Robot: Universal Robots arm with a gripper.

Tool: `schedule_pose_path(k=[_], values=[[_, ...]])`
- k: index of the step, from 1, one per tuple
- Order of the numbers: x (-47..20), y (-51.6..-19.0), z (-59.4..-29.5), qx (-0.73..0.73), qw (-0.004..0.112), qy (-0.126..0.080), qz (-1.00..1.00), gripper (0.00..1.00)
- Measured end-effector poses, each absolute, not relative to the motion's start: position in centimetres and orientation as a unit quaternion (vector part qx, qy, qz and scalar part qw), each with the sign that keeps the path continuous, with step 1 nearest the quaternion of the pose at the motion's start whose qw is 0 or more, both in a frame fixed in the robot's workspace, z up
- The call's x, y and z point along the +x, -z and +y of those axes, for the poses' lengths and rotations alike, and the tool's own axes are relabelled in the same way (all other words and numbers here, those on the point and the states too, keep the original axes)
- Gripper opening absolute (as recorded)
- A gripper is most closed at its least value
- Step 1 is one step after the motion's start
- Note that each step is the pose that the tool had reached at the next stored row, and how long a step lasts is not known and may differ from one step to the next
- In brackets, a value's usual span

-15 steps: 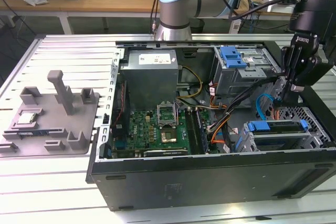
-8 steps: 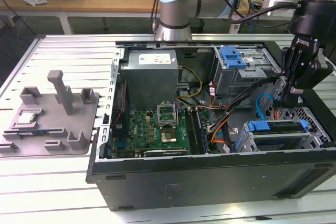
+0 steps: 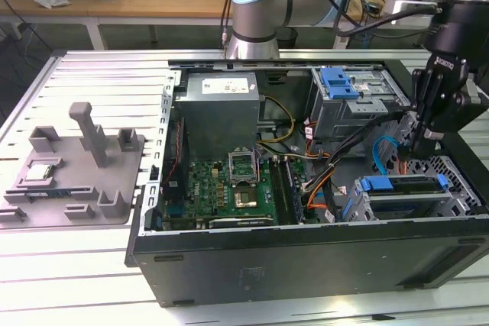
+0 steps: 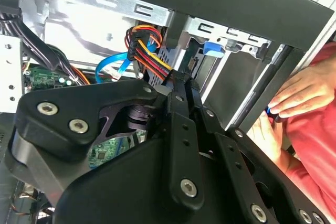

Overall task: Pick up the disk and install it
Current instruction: 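Insert the first disk wire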

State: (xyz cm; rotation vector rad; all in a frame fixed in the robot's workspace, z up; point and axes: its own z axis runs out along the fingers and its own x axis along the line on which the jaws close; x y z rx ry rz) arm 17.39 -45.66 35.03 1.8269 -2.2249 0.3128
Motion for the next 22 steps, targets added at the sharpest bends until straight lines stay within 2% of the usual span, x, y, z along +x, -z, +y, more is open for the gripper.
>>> schedule_pose_path(k=[22], values=[[16.5,-35.7,-48.6,0.649,0.069,-0.07,-0.755,0.16]])
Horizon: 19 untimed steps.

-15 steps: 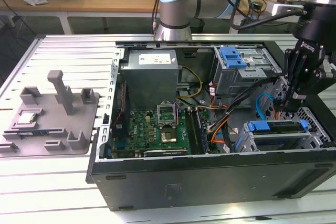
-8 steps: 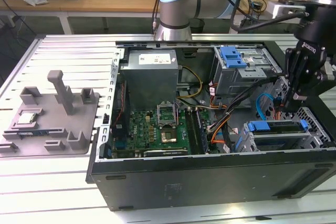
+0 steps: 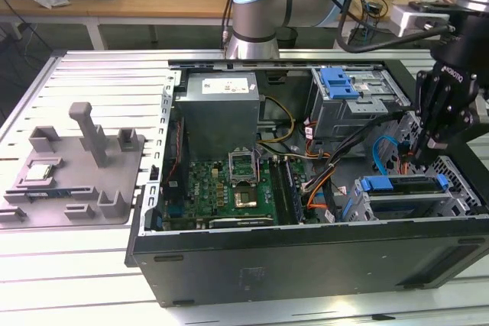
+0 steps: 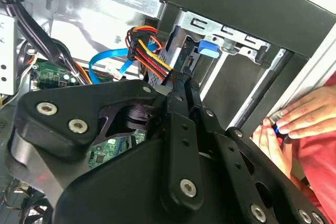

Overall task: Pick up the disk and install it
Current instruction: 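Insert the first disk wire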

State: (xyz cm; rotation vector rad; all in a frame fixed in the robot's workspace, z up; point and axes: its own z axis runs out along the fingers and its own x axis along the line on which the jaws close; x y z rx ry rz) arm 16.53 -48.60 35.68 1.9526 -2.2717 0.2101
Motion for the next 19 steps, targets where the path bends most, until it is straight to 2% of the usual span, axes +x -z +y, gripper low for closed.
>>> schedule_pose_path(k=[8,19], values=[[16.3,-35.7,-49.5,0.658,0.048,-0.053,-0.749,0.16],[15.9,-35.7,-50.3,0.667,0.034,-0.042,-0.743,0.16]])
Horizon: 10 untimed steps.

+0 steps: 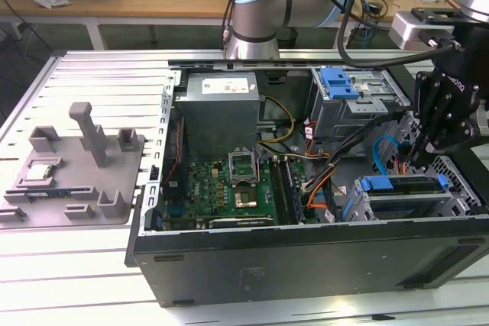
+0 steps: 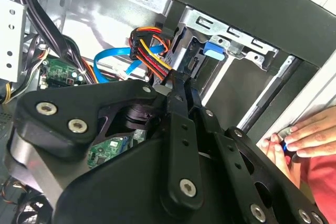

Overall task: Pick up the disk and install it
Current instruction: 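Insert the first disk wire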

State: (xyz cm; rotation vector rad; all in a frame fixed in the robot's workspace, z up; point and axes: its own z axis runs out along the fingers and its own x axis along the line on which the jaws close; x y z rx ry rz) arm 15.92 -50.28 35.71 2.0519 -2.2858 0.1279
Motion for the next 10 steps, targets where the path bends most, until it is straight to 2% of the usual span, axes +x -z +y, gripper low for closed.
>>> schedule_pose_path(k=[10], values=[[15.91,-35.7,-50.3,0.668,0.033,-0.041,-0.742,0.16]])
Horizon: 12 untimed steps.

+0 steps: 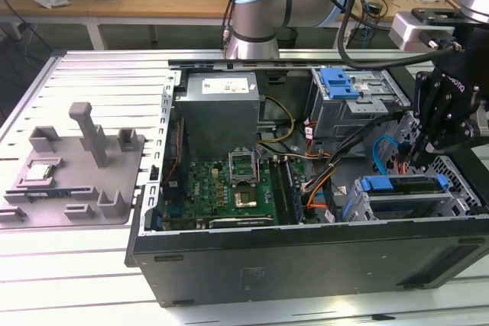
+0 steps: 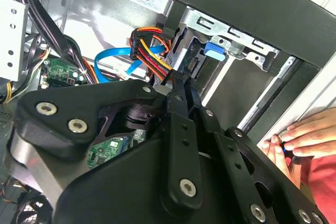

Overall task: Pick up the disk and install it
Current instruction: 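Insert the first disk wire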

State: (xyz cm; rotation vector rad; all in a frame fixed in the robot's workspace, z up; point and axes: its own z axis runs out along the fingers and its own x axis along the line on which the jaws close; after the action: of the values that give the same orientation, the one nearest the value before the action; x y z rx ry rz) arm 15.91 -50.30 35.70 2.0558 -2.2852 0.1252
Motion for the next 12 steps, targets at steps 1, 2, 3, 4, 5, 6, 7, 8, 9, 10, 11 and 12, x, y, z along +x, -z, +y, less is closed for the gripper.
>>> schedule_pose_path(k=[1,2,3,4,5,6,7,8,9,10,11,12], values=[[15.92,-35.7,-50.3,0.668,0.033,-0.041,-0.742,0.16],[15.92,-35.7,-50.3,0.668,0.033,-0.041,-0.742,0.16],[15.91,-35.7,-50.3,0.668,0.033,-0.041,-0.742,0.16],[15.91,-35.7,-50.3,0.668,0.033,-0.041,-0.742,0.16],[15.91,-35.7,-50.31,0.668,0.032,-0.04,-0.742,0.16],[15.92,-35.7,-50.35,0.668,0.031,-0.039,-0.742,0.16],[15.91,-35.7,-50.42,0.668,0.029,-0.036,-0.743,0.16],[15.91,-35.7,-50.51,0.668,0.027,-0.034,-0.743,0.16],[15.91,-35.71,-50.52,0.668,0.026,-0.034,-0.743,0.16],[15.91,-35.7,-50.56,0.668,0.025,-0.032,-0.743,0.16],[15.91,-35.7,-50.66,0.668,0.02,-0.026,-0.743,0.16],[15.91,-35.7,-50.69,0.668,0.019,-0.025,-0.743,0.16]])
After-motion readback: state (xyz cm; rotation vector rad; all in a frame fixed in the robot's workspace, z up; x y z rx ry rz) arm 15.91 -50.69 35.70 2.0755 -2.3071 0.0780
